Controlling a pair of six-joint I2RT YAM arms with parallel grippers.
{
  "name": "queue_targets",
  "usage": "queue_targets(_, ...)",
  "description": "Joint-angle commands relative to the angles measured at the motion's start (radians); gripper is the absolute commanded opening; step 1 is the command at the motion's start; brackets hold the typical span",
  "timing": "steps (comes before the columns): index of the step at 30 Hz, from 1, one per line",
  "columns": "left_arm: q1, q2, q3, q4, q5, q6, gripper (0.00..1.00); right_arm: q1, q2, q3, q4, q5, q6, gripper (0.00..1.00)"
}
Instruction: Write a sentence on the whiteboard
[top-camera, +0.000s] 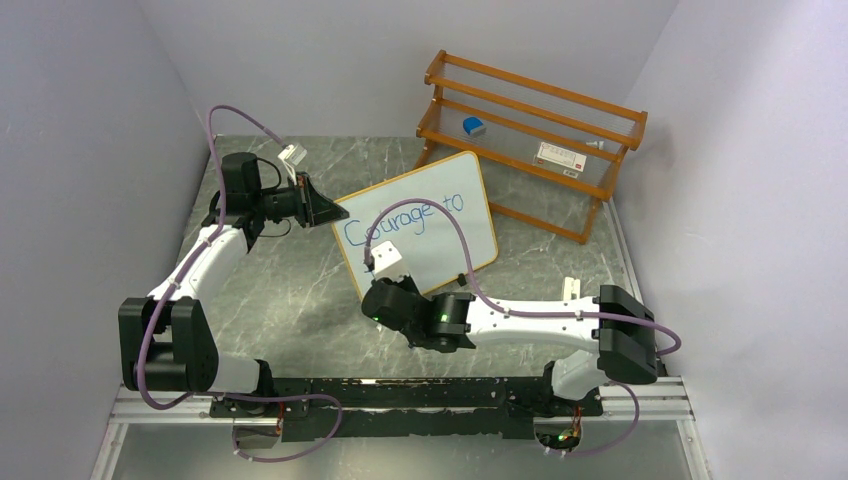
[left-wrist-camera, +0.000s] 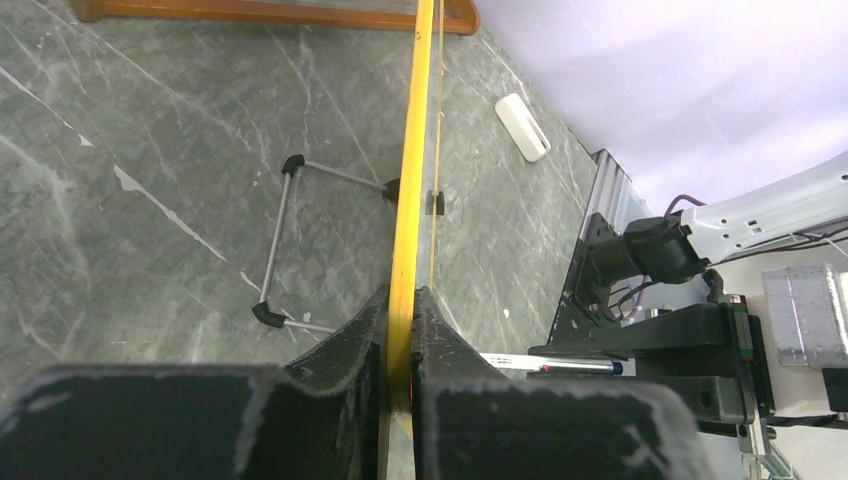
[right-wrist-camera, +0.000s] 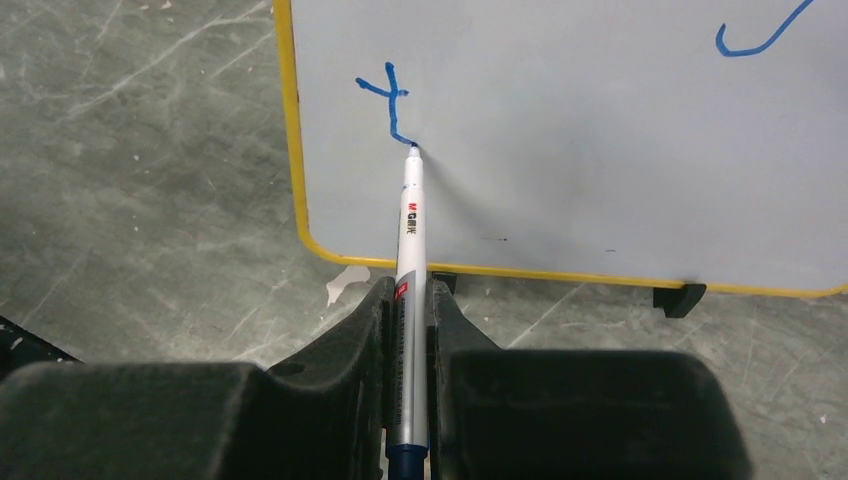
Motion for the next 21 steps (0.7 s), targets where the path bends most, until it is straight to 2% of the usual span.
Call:
queue_targets(1, -0.029, 0.012, -0.015, -0.058, -0.06, 0.048, 0.05, -0.005, -0.05, -0.016, 0.038, 0.015, -0.005, 0.0)
queue_targets(21, -0.029, 0.014, -0.014, -0.059, -0.062, 0.049, 0.05, -0.032, -0.054, -0.013, 0.112, 0.053, -0.038, 0.0)
